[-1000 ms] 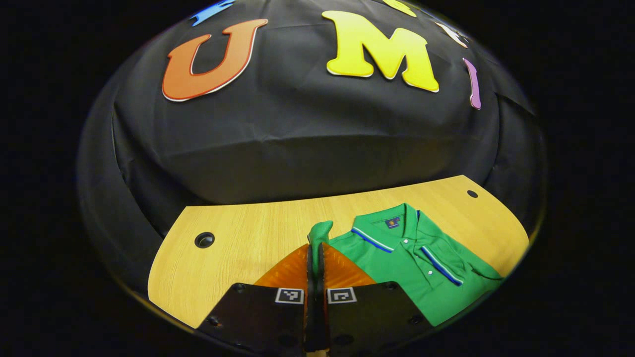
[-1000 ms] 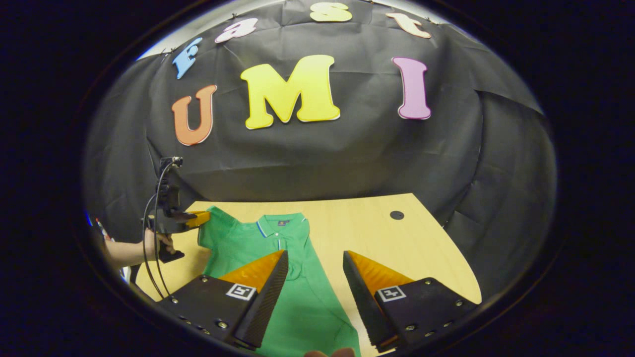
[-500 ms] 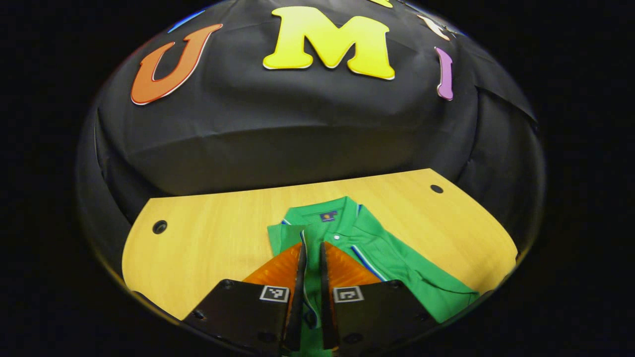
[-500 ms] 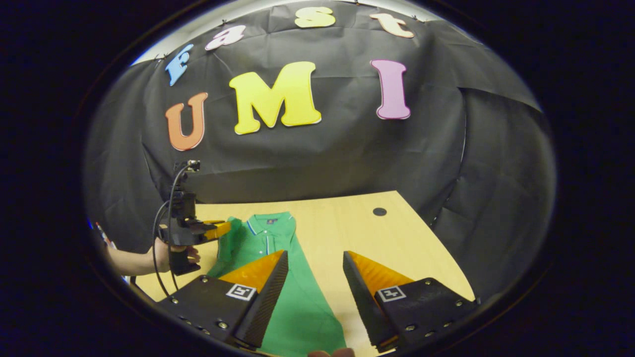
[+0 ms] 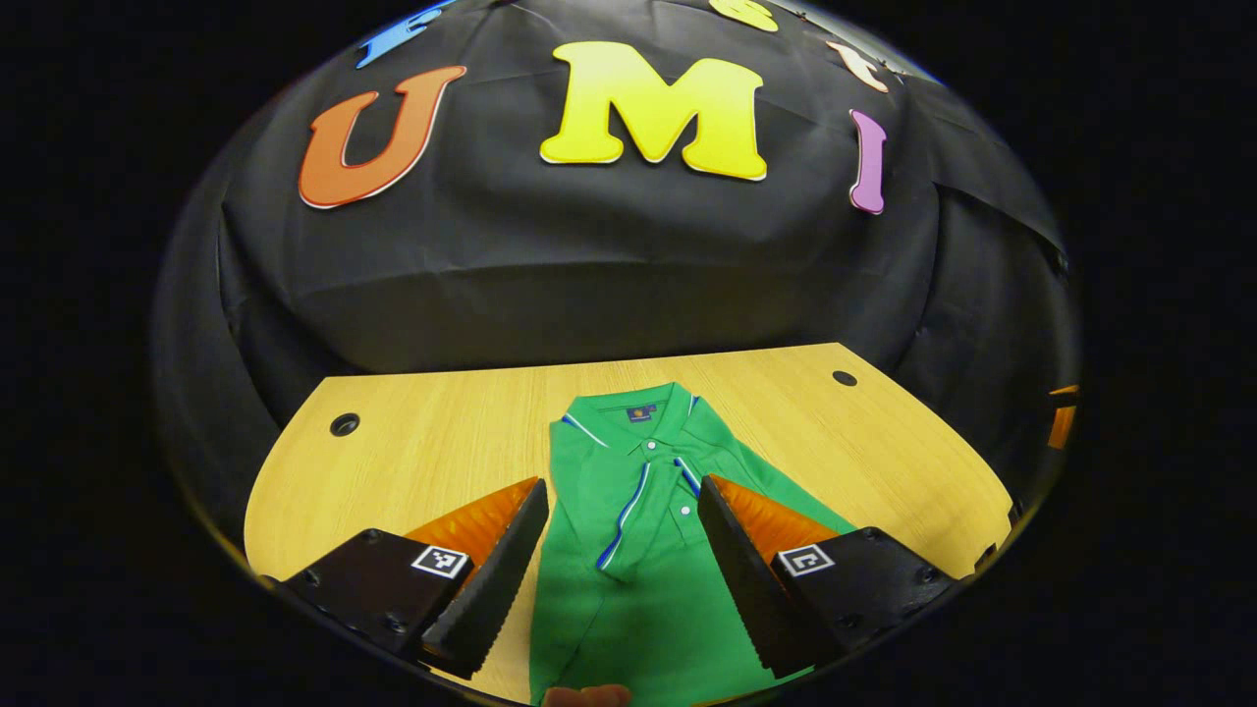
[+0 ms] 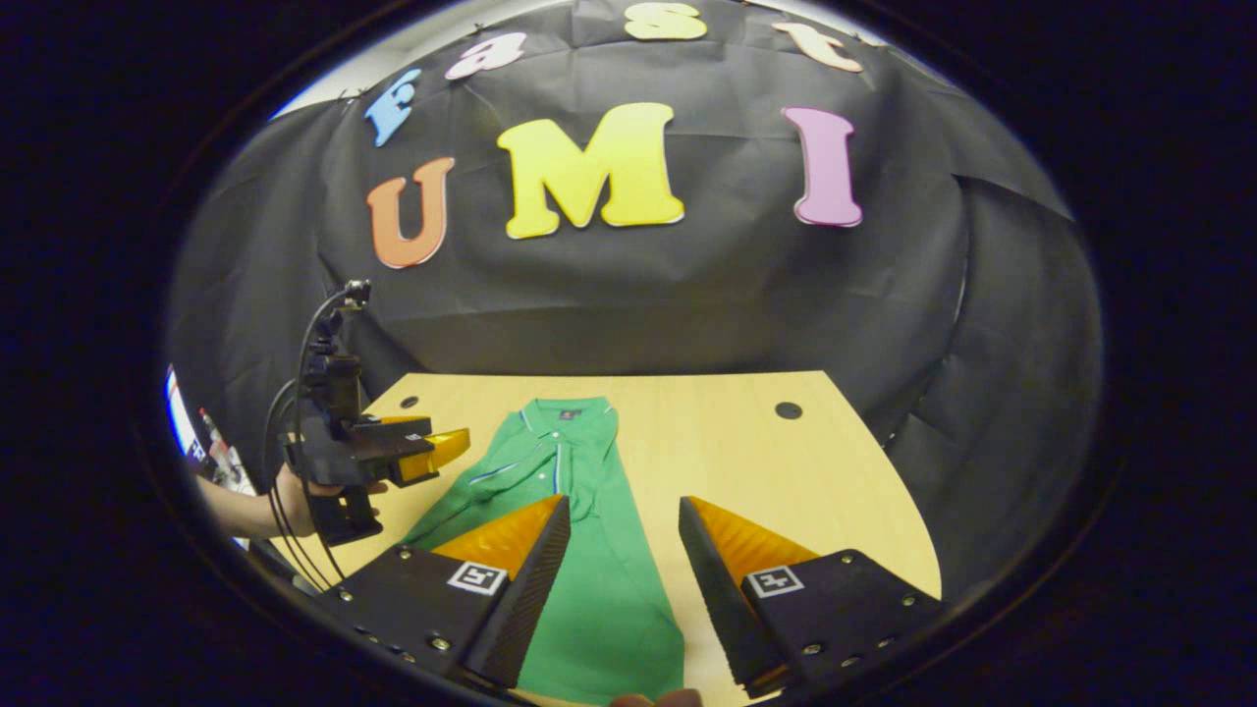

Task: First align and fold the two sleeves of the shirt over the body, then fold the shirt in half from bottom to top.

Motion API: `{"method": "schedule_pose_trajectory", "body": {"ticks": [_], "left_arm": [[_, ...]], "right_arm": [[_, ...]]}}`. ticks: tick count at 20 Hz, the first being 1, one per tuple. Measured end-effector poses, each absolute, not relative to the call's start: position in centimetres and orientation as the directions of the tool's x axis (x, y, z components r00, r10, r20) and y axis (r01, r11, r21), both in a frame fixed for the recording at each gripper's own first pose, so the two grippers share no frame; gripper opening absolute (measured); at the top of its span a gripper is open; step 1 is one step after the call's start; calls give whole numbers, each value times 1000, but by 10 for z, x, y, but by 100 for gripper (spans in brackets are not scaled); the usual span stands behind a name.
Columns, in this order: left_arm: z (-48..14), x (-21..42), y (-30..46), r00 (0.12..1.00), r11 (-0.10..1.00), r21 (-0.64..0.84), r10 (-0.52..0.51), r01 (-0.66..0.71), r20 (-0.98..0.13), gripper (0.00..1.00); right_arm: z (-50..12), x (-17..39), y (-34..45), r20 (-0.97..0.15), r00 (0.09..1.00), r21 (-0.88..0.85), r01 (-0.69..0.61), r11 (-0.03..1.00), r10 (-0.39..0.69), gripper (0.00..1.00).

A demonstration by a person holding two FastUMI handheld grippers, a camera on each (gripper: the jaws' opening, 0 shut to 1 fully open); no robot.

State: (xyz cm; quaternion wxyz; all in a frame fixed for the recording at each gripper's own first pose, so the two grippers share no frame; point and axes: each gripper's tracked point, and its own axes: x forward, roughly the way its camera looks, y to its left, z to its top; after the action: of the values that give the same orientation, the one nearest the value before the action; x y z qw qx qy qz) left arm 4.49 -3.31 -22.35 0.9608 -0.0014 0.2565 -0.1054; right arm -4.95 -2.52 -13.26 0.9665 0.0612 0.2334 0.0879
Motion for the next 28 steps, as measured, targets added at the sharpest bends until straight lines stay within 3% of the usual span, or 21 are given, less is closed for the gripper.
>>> {"method": "schedule_pose_trajectory", "body": {"ticks": [8,16,24,28], "left_arm": [[-257,-72,5,764,970,-77,-228,229,-603,98],[-312,-219,37,574,954,-152,-279,260,-770,100],[-359,-291,45,440,944,-217,-310,248,-843,100],[-360,-288,39,448,942,-207,-309,263,-839,100]], "right_arm": [[-185,-83,-5,-528,769,63,-387,920,360,74],[-304,-166,-37,-758,560,63,-450,891,336,74],[-361,-218,-62,-843,451,60,-462,885,293,75],[-379,-226,-53,-853,427,76,-469,880,301,74]]}}
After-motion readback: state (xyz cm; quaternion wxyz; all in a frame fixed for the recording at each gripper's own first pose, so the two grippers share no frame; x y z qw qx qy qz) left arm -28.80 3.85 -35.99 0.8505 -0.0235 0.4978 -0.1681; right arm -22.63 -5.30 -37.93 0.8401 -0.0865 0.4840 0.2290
